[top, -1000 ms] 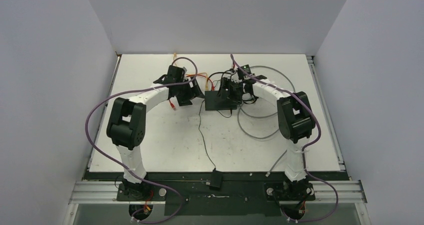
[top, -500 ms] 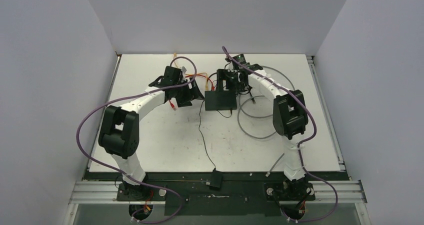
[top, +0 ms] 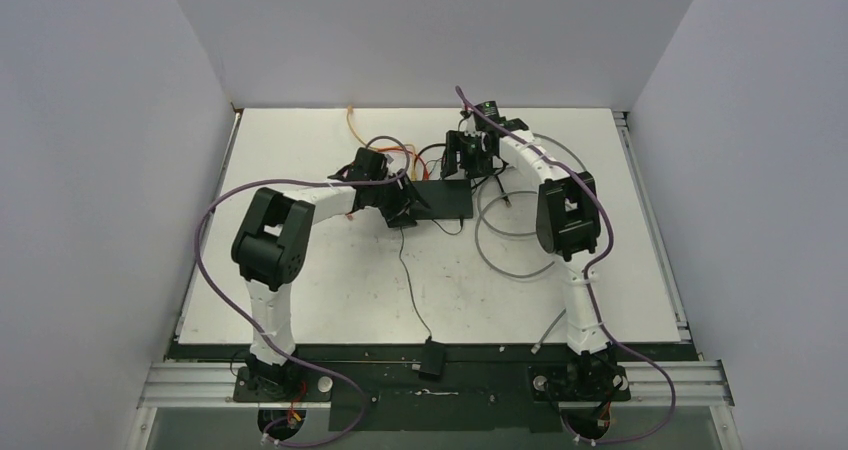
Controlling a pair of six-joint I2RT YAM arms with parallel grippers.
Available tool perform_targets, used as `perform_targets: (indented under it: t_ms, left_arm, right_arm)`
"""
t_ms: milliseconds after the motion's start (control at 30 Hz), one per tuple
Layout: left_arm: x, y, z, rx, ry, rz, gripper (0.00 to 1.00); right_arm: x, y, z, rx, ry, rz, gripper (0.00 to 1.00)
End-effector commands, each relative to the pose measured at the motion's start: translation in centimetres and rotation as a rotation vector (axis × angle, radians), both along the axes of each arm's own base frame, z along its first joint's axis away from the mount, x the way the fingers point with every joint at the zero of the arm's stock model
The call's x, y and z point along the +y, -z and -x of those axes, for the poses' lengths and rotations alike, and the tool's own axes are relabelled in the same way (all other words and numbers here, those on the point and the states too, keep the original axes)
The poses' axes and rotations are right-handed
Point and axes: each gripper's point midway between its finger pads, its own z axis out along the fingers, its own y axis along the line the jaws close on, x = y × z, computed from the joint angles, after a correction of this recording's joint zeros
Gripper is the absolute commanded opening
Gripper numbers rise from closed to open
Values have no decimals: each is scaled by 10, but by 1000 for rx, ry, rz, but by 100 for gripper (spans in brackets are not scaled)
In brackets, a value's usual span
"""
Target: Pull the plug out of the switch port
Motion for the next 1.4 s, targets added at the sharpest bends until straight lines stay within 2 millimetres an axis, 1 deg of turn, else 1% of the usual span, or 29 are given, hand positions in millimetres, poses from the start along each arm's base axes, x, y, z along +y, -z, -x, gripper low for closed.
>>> perform_targets:
  t_ms: [0,133,267,400,567,733,867,900,1000,1100,1233,1333,1367]
  left_arm:
    - [-16,-13,-25,-35,-25,83,55]
    - [-17,-3,-32,-21,-21,74,54]
    - [-15,-1,-39,-29,-32,73,53]
    - [-15,-6,-46,-47,-32,70,52]
    - [-17,-15,-57,-69,-34,82,52]
    - [-24,-28,-70,-94,-29,108,52]
    - [-34,-40,-82,-110,-13,141,51]
    - [-38,-40,-83,-105,-2,147,51]
    - [-46,-46,-90,-112,15,161,51]
    - [-57,-49,-90,-105,41,179,51]
    - [-69,-52,-84,-97,78,193,51]
    - [-69,-55,-80,-98,90,180,53]
    - [-67,-55,-78,-94,90,172,55]
  right_arm:
    - [12,-14,7,-17,-37,-44,66]
    - [10,-4,21,20,-48,-47,60]
    - [7,1,36,57,-57,-55,56]
    - [2,3,55,93,-59,-75,54]
    - [0,3,80,147,-42,-145,51]
    - [4,3,100,189,-17,-209,50]
    - [6,1,108,210,3,-248,51]
    - [6,0,109,213,6,-253,51]
    - [6,-1,114,227,9,-267,51]
    - [6,-2,120,243,19,-287,50]
    - [5,-6,127,248,31,-309,50]
    - [2,-10,128,239,40,-312,50]
    - [0,-12,128,236,43,-309,50]
